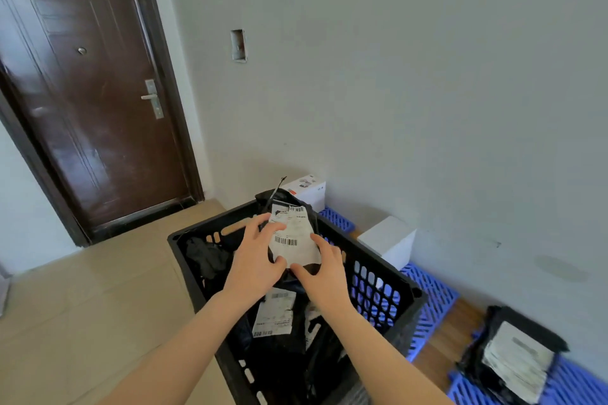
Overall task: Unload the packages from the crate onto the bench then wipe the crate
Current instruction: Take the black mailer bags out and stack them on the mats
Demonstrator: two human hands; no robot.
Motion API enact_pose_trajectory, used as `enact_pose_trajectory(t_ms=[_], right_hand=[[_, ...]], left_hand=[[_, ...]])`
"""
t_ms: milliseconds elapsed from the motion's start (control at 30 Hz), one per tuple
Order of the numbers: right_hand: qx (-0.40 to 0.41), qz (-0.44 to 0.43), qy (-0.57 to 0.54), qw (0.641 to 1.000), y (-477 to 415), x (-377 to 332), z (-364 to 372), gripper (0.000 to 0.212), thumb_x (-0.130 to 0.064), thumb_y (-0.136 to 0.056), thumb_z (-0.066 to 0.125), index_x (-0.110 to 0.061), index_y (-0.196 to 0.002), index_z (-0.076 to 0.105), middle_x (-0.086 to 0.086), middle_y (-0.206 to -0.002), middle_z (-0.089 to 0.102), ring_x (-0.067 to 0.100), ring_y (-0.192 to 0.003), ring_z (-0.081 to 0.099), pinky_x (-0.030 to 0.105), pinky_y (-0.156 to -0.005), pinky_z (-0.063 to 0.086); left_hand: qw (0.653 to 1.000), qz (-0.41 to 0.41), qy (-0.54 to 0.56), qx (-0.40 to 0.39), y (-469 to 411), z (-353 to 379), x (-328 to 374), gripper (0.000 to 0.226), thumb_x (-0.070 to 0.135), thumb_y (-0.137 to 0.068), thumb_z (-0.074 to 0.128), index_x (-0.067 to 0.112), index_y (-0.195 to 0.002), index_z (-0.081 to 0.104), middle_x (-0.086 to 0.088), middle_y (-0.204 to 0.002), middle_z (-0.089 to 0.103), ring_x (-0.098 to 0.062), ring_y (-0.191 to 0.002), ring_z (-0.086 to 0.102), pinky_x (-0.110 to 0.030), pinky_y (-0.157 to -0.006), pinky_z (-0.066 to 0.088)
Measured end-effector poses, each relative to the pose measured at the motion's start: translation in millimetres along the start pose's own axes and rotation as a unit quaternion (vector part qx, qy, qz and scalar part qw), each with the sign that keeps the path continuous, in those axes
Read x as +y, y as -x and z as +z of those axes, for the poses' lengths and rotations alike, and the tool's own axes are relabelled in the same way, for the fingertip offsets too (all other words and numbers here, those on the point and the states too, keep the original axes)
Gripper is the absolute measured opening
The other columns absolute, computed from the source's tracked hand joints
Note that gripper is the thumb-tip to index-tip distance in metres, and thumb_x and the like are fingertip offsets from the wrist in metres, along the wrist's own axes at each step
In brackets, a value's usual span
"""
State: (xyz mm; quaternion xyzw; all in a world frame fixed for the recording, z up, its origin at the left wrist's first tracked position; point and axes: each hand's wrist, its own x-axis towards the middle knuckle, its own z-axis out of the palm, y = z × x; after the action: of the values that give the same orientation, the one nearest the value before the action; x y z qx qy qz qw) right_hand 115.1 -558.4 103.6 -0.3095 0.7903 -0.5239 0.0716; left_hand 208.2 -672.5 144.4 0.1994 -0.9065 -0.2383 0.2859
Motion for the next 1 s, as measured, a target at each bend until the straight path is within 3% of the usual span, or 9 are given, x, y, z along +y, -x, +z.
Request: enact_pose_trajectory(t_ms=[100, 233, 433, 533, 600, 700, 800, 900, 1000], right_hand=[[0.049, -0.004, -0.008, 0.999, 19.1, 4.4, -48.3, 0.068, -0.031, -0.081, 0.071, -0.031, -0.14, 0.037, -0.006, -0.136, 0.036, 0.006, -0.117, 0.038, 0.02, -0.093, 0.037], [0.115, 0.007, -0.001, 0.993, 46.6, 22.5, -118.3, 0.067, -0.029, -0.08, 0.072, -0.03, -0.138, 0.039, -0.007, -0.133, 0.04, 0.01, -0.121, 0.043, 0.023, -0.095, 0.042], [0.205, 0.054, 0.03, 0.977, 86.8, 62.1, -218.9, 0.067, -0.028, -0.079, 0.073, -0.03, -0.137, 0.04, -0.008, -0.132, 0.041, 0.006, -0.115, 0.042, 0.019, -0.088, 0.038], [0.251, 0.084, 0.043, 0.963, 105.0, 84.8, -258.3, 0.068, -0.028, -0.077, 0.073, -0.031, -0.137, 0.041, -0.009, -0.13, 0.041, 0.01, -0.119, 0.043, 0.027, -0.096, 0.044], [0.272, 0.107, 0.053, 0.955, 117.5, 101.7, -279.3, 0.068, -0.028, -0.077, 0.073, -0.032, -0.136, 0.041, -0.01, -0.13, 0.041, 0.01, -0.12, 0.043, 0.03, -0.097, 0.046], [0.295, 0.142, 0.075, 0.942, 133.3, 128.1, -302.3, 0.068, -0.028, -0.076, 0.074, -0.032, -0.135, 0.041, -0.011, -0.13, 0.042, 0.009, -0.117, 0.044, 0.023, -0.09, 0.044], [0.309, 0.18, 0.089, 0.93, 141.6, 155.3, -313.7, 0.068, -0.026, -0.076, 0.075, -0.03, -0.135, 0.042, -0.011, -0.129, 0.042, 0.007, -0.117, 0.044, 0.017, -0.088, 0.04], [0.313, 0.22, 0.092, 0.919, 142.0, 186.1, -314.5, 0.068, -0.026, -0.077, 0.074, -0.029, -0.136, 0.041, -0.011, -0.13, 0.042, 0.007, -0.117, 0.043, 0.015, -0.085, 0.039], [0.309, 0.258, 0.085, 0.911, 132.8, 215.3, -306.8, 0.069, -0.027, -0.078, 0.074, -0.029, -0.138, 0.04, -0.012, -0.129, 0.041, 0.006, -0.118, 0.042, 0.016, -0.085, 0.04]], left_hand=[[0.999, 0.036, 0.018, 0.006, 6.7, 16.5, 45.9, 0.054, 0.006, -0.078, 0.074, 0.015, -0.127, 0.055, 0.004, -0.145, 0.032, 0.0, -0.121, 0.034, 0.009, -0.078, 0.031], [0.995, 0.084, 0.056, -0.014, 13.8, 49.8, 110.2, 0.053, 0.006, -0.078, 0.074, 0.016, -0.128, 0.056, 0.006, -0.143, 0.032, 0.014, -0.11, 0.03, 0.009, -0.08, 0.03], [0.978, 0.157, 0.109, -0.084, 21.2, 116.9, 198.0, 0.053, 0.008, -0.078, 0.073, 0.019, -0.127, 0.055, 0.009, -0.142, 0.032, 0.007, -0.098, 0.043, 0.002, -0.073, 0.038], [0.966, 0.185, 0.137, -0.115, 25.3, 153.5, 234.0, 0.053, 0.009, -0.079, 0.073, 0.02, -0.128, 0.055, 0.01, -0.143, 0.031, 0.008, -0.097, 0.042, 0.002, -0.072, 0.039], [0.959, 0.194, 0.156, -0.137, 29.7, 179.0, 253.0, 0.054, 0.009, -0.079, 0.073, 0.021, -0.129, 0.055, 0.01, -0.143, 0.031, 0.0, -0.099, 0.049, -0.006, -0.072, 0.046], [0.946, 0.21, 0.176, -0.175, 37.0, 219.7, 269.0, 0.053, 0.01, -0.079, 0.074, 0.019, -0.128, 0.055, 0.009, -0.142, 0.032, -0.009, -0.104, 0.055, -0.019, -0.07, 0.053], [0.932, 0.23, 0.185, -0.21, 41.9, 262.7, 271.1, 0.052, 0.011, -0.08, 0.074, 0.017, -0.128, 0.055, 0.007, -0.143, 0.032, -0.003, -0.112, 0.047, -0.015, -0.079, 0.05], [0.922, 0.233, 0.19, -0.245, 42.7, 302.9, 263.4, 0.051, 0.011, -0.081, 0.073, 0.019, -0.128, 0.055, 0.008, -0.143, 0.031, -0.008, -0.124, 0.045, -0.017, -0.089, 0.049], [0.914, 0.233, 0.181, -0.28, 37.0, 337.2, 247.8, 0.051, 0.013, -0.081, 0.073, 0.019, -0.128, 0.055, 0.01, -0.143, 0.03, -0.007, -0.125, 0.046, -0.004, -0.086, 0.043]])
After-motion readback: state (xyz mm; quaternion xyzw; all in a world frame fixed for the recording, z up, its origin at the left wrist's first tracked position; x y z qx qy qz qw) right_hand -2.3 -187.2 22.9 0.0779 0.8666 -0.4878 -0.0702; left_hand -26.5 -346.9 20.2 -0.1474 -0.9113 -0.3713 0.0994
